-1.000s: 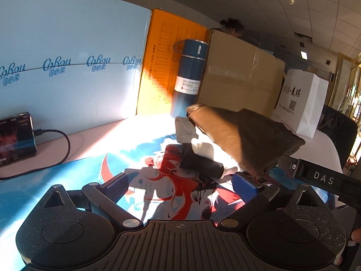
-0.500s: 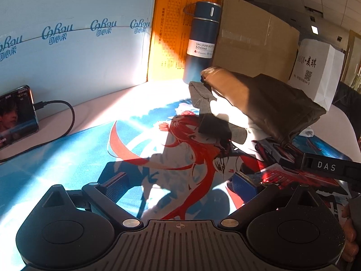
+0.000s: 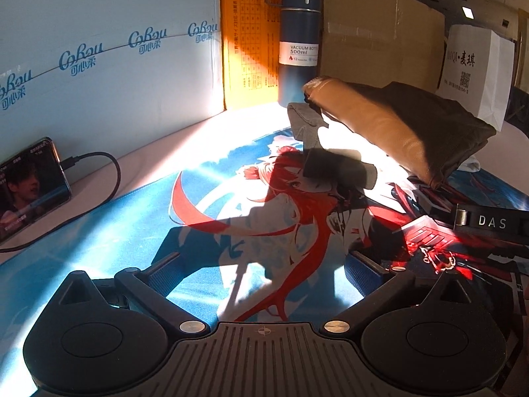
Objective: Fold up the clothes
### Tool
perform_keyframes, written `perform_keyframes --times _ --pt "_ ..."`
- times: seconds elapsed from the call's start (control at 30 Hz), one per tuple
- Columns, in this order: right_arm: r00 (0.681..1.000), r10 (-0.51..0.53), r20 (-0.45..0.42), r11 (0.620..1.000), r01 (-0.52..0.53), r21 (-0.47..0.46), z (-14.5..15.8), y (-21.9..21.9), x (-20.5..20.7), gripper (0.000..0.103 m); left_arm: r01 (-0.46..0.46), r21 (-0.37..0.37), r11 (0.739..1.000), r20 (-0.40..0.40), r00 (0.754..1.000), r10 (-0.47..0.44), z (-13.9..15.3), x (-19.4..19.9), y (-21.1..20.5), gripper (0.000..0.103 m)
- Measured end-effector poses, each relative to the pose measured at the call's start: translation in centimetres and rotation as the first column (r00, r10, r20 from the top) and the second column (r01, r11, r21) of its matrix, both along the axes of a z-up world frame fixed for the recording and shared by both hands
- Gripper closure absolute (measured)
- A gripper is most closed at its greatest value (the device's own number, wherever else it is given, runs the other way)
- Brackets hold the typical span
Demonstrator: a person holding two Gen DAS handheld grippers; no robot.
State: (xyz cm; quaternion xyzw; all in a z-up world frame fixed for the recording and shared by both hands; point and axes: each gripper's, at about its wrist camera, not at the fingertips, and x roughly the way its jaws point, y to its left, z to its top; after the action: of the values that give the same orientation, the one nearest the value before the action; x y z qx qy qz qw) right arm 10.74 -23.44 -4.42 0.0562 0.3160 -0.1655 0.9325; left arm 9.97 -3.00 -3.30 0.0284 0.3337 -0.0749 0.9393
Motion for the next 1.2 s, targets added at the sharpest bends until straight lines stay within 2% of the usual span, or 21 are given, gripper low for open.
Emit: perform_keyframes --times 1.2 --pt "1.0 -0.005 0.001 1.0 0.005 -0.003 -0.1 0.06 0.1 0.0 0.0 0.002 1.0 -0.001 1.0 0.0 0.03 -0.01 -0.03 0.0"
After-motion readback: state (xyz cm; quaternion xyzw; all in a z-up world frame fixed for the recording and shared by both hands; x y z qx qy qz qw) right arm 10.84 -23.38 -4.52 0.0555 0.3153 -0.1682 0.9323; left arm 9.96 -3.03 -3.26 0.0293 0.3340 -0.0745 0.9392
